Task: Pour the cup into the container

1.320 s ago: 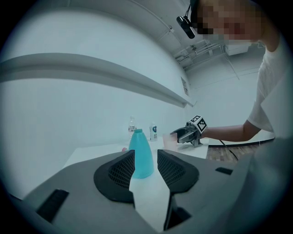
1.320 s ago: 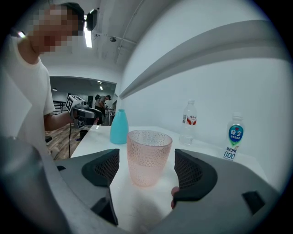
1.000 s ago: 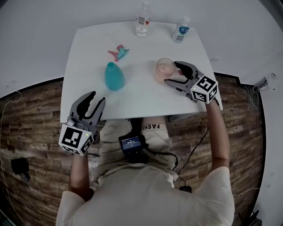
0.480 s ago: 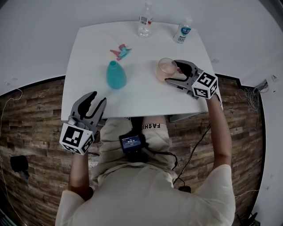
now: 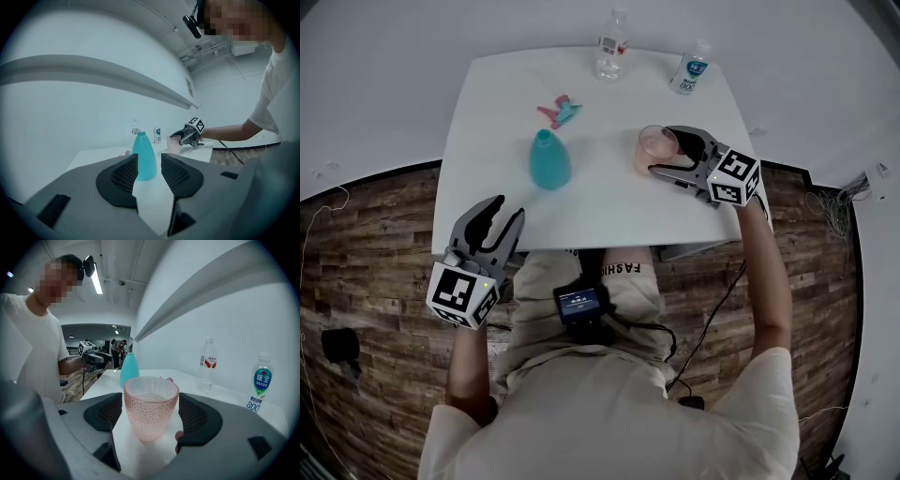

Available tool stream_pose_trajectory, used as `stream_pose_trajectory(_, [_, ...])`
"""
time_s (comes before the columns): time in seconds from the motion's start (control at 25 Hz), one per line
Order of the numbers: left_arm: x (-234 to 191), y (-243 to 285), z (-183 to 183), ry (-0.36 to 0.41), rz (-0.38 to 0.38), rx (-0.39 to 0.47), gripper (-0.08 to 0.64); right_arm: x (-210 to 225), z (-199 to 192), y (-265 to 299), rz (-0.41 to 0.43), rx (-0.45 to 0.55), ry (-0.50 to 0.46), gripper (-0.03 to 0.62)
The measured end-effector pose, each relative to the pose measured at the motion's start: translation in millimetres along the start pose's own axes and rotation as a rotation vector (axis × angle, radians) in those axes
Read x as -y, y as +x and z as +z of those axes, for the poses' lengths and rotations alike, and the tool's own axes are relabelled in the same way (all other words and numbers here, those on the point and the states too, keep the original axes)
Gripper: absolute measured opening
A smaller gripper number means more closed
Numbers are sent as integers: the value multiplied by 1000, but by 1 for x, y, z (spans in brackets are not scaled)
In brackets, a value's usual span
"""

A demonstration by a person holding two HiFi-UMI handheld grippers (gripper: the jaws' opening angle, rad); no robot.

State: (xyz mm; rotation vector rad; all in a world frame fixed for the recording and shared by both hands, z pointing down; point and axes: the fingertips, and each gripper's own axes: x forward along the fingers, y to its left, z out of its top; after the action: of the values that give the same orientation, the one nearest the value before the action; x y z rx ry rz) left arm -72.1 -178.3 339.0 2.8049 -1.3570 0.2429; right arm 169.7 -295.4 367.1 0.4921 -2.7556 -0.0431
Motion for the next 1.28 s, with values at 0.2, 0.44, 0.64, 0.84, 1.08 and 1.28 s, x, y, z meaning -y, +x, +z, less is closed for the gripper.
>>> stream_pose_trajectory(0.2, [-1, -2, -3, -6, 8, -4, 149, 1, -4, 4, 7, -7, 4, 357])
stream_pose_trajectory(0.44, [-3, -5, -6, -14, 14, -3, 149, 2, -7, 9, 13, -10, 3, 357])
stream_pose_trajectory(0.64, [-5, -7, -7, -16, 21, -1, 149, 2, -7, 11, 21, -6, -1, 357])
stream_pose_trajectory(0.84, [-6, -9, -7, -21, 25, -1, 149, 2, -6, 12, 22, -4, -3, 357])
stream_pose_trajectory(1.08, [-7, -12, -8, -23, 30, 2, 149, 3, -5, 11, -10, -6, -22, 365])
stream_pose_trajectory(1.28, [-9, -15, -8, -26, 33, 5, 149, 6, -5, 12, -57, -9, -20, 365])
